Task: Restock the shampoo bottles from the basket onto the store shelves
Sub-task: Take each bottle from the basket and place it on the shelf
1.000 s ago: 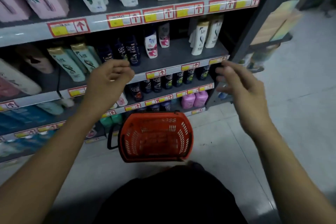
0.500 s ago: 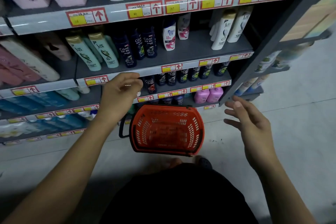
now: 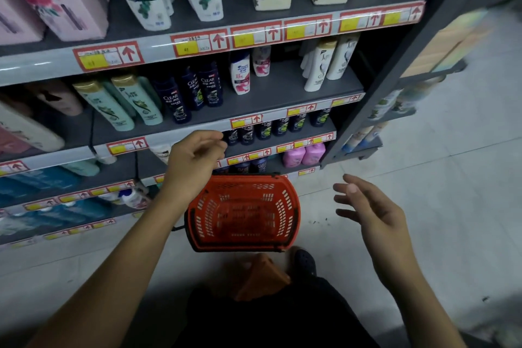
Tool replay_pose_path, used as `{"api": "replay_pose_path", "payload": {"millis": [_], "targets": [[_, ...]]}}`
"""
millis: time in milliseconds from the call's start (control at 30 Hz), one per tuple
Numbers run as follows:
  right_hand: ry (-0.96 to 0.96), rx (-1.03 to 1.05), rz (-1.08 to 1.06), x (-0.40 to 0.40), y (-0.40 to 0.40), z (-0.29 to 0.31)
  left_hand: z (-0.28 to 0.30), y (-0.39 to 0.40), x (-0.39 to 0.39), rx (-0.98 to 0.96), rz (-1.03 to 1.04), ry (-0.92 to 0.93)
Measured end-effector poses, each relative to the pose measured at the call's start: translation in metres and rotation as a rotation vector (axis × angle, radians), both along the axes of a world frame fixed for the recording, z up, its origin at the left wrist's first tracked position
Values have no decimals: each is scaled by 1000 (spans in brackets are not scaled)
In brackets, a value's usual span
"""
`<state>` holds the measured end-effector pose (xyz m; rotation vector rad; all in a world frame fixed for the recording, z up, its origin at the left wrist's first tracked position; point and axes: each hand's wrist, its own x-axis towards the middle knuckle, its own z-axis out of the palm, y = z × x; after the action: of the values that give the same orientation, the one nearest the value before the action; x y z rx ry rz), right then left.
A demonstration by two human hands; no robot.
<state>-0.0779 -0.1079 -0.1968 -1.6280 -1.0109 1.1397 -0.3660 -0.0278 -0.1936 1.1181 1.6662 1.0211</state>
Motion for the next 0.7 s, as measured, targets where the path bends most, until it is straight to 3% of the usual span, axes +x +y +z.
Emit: {"api": "replay_pose_path", "payload": {"millis": [700], "targets": [[75, 119, 120, -30, 43, 32, 64, 2, -8, 162, -1, -35]]}}
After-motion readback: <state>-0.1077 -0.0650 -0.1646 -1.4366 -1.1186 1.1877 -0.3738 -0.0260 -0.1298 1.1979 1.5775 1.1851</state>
